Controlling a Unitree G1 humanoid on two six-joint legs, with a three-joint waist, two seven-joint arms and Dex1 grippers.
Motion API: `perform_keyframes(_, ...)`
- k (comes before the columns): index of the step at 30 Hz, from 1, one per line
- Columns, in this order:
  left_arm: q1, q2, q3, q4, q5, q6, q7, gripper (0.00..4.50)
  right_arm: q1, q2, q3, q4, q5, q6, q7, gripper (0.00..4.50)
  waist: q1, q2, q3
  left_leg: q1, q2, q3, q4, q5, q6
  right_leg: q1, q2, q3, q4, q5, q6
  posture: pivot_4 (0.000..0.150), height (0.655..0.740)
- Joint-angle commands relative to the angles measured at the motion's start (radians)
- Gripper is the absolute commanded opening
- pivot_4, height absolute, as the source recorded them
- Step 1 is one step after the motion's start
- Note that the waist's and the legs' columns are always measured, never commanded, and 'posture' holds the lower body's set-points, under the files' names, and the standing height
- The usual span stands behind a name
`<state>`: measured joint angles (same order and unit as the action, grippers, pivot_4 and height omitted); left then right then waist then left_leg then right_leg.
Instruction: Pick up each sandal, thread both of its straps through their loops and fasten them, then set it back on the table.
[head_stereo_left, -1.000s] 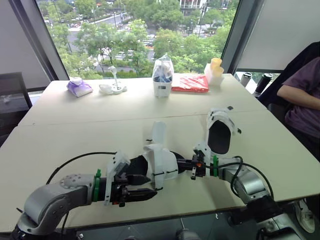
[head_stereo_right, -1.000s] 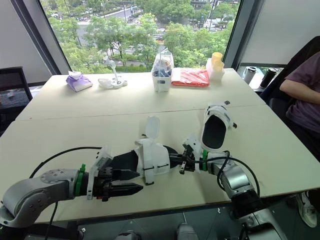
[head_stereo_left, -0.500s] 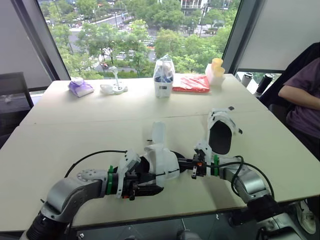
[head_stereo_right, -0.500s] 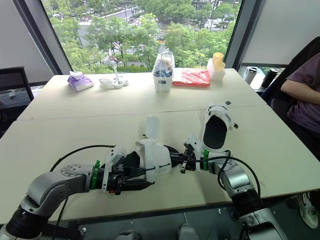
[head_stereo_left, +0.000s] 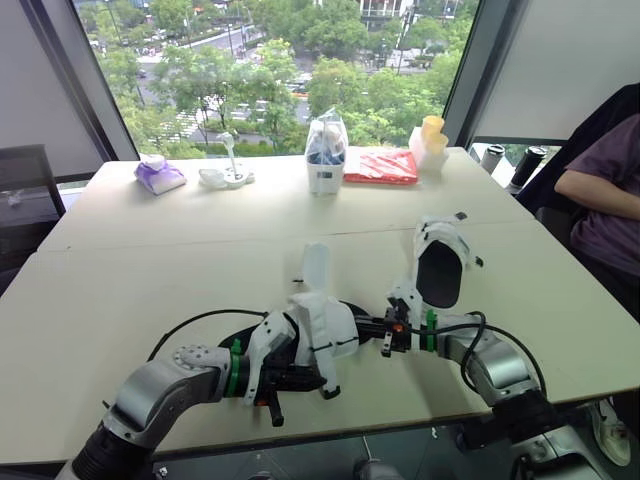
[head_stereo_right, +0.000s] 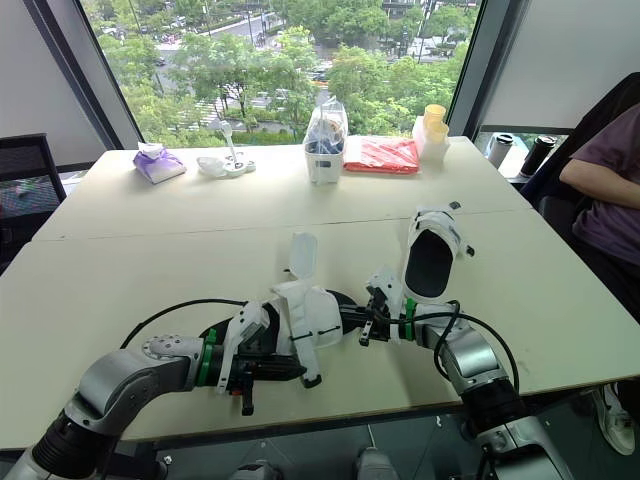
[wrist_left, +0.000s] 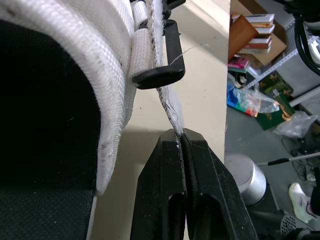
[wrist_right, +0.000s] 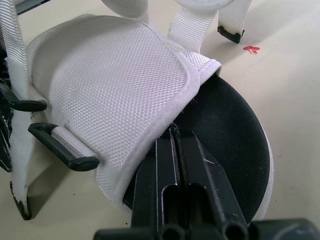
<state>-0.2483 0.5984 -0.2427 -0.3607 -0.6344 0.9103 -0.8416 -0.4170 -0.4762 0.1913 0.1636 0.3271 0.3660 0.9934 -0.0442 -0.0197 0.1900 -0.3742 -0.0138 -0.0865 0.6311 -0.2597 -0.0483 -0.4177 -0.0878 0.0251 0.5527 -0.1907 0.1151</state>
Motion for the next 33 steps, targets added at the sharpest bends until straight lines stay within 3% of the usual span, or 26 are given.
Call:
perform_keyframes(1,-0.002,0.005,0.019,-0.007,0.001,-0.019,-0.013,0.05,0.022,-0.001,0.025,0.088,-0.067,0.035,-0.038,0.0,0.0,0.0,0.0,0.0,0.0,0.001,0.0,0.0,0.0,0.0,0.0,0.0,0.0,0.0,0.0,0.15,0.74)
perform_keyframes(2,-0.003,-0.001,0.021,-0.008,-0.003,-0.015,-0.009,0.05,0.021,-0.002,0.026,0.089,-0.067,0.034,-0.037,0.0,0.0,0.0,0.0,0.0,0.001,0.001,0.0,0.0,0.0,0.0,0.0,0.0,0.0,0.0,0.0,0.15,0.74)
perform_keyframes(5,-0.005,-0.018,0.026,-0.012,-0.017,-0.004,0.001,0.83,0.021,-0.005,0.027,0.089,-0.068,0.034,-0.035,0.0,0.0,0.0,0.0,0.0,0.001,0.001,0.0,0.0,0.0,-0.001,0.0,0.0,0.0,0.0,0.0,0.15,0.74)
perform_keyframes(11,-0.008,-0.043,0.019,0.006,-0.012,0.002,0.01,3.72,0.019,-0.009,0.03,0.091,-0.068,0.033,-0.033,0.0,0.002,0.0,0.0,0.001,0.001,0.002,0.001,0.0,0.001,-0.002,0.0,0.0,0.005,0.0,0.0,0.15,0.74)
perform_keyframes(16,-0.037,-0.079,-0.011,0.03,0.006,-0.011,0.002,3.72,0.017,-0.008,0.034,0.094,-0.069,0.03,-0.033,0.0,0.002,0.0,0.0,0.0,0.002,0.002,0.002,0.0,0.0,-0.002,0.001,0.0,0.006,0.0,0.0,0.15,0.74)
perform_keyframes(20,-0.045,-0.083,-0.016,0.04,0.019,-0.021,-0.007,2.5,0.015,-0.006,0.034,0.096,-0.07,0.028,-0.035,0.0,0.0,0.0,-0.001,0.0,0.002,0.002,0.003,0.0,0.001,-0.002,0.0,0.0,0.006,0.0,0.0,0.15,0.74)
perform_keyframes(23,-0.052,-0.07,-0.003,0.067,0.053,-0.053,-0.004,0.86,0.017,-0.006,0.033,0.095,-0.07,0.027,-0.036,0.0,0.001,-0.001,-0.001,0.001,0.002,0.003,0.002,0.0,0.001,-0.002,0.001,0.0,0.008,0.0,0.0,0.15,0.74)
perform_keyframes(25,-0.061,-0.059,0.005,0.102,0.085,-0.084,0.0,0.05,0.019,-0.006,0.033,0.092,-0.07,0.028,-0.036,0.0,0.001,-0.001,-0.001,0.001,0.002,0.002,0.002,0.0,0.001,-0.003,0.001,0.0,0.009,0.002,-0.003,0.15,0.74)
perform_keyframes(33,-0.099,-0.032,0.014,0.208,0.167,-0.19,-0.023,0.05,0.011,-0.004,0.04,0.073,-0.065,0.047,-0.036,0.0,0.002,-0.001,-0.001,0.001,0.004,0.002,0.002,0.0,0.001,-0.003,0.004,0.0,0.01,0.002,-0.003,0.15,0.74)
